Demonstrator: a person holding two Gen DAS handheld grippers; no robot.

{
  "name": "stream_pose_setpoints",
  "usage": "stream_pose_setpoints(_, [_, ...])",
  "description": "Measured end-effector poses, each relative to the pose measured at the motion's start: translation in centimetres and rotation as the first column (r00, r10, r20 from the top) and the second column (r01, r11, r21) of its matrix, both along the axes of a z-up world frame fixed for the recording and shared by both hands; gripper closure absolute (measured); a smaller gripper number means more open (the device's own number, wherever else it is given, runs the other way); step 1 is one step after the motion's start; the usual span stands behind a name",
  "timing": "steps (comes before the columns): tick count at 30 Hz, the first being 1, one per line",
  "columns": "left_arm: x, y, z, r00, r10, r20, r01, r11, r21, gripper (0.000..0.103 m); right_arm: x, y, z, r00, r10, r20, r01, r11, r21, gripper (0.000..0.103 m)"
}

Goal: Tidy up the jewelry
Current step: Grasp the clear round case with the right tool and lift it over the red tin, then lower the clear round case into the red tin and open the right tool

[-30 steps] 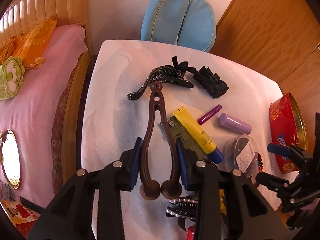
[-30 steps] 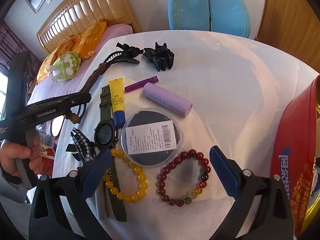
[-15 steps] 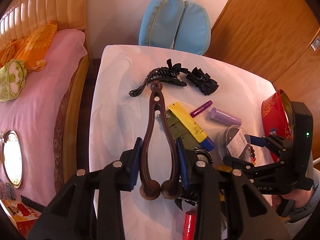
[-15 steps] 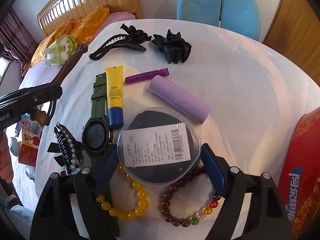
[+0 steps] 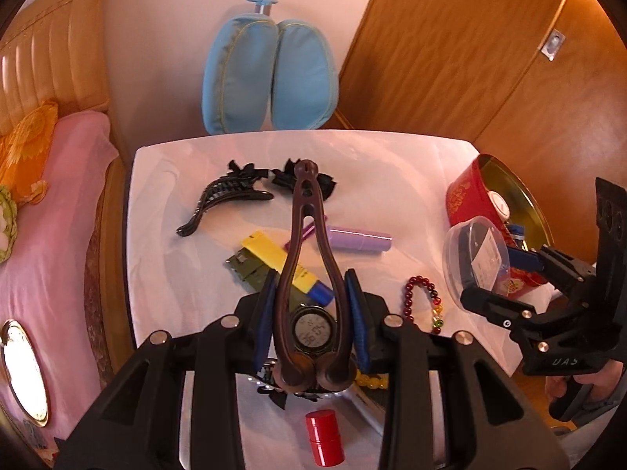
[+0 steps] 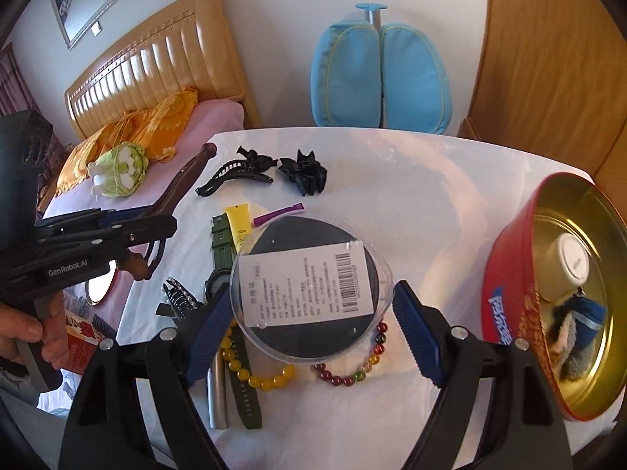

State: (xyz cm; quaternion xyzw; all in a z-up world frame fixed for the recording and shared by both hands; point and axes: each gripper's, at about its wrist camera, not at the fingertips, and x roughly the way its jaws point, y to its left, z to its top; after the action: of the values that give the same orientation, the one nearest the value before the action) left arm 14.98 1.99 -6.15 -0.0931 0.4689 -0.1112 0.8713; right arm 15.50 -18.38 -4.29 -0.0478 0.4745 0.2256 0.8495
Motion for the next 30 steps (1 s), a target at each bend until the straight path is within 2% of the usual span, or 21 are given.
stream_pose_setpoints(5, [0.3,-3.3,1.0,0.994,-0.105,0.026,0.105,0.994,-0.003,0.069,-1.7,-4.7,1.9,0.992,-0.123,0.028,0.123,0.992,-0.004,0.021])
stream_pose_setpoints(8, [0.8,-5.4,2.0,0.991,-0.126,0.043,0.126,0.992,-0.004,0.069,-1.5,-7.9,2.8,0.983,-0.177,0.053,0.177,0.984,0.010,0.021])
stream_pose_setpoints(13, [2.5,-10.9,3.5,0.987,-0.142,0.079,0.140,0.990,0.026,0.069,0.2,-13.6,3.3,0.974,-0.208,0.093,0.206,0.978,0.028,0.021])
stream_pose_setpoints(16, [3.4,-14.9,4.0,0.989,-0.122,0.086,0.119,0.992,0.048,0.069,2.0,-17.8,2.9,0.974,-0.207,0.090,0.204,0.978,0.040,0.021])
stream_pose_setpoints(19, [4.6,-19.1,4.2,0.991,-0.110,0.076,0.109,0.994,0.013,0.069,4.2,-22.1,2.6,0.979,-0.186,0.085,0.183,0.982,0.048,0.021])
stream_pose_setpoints(23, [6.0,-24.0,4.6,0.994,-0.078,0.073,0.076,0.997,0.027,0.069,7.6,-26.2,1.3,0.988,-0.153,0.038,0.152,0.988,0.012,0.021])
stream_pose_setpoints(30, [7.8,-27.2,4.1,0.996,-0.080,0.027,0.078,0.995,0.066,0.069,12.0,-26.7,-2.1,0.999,-0.044,-0.025,0.042,0.997,-0.064,0.021])
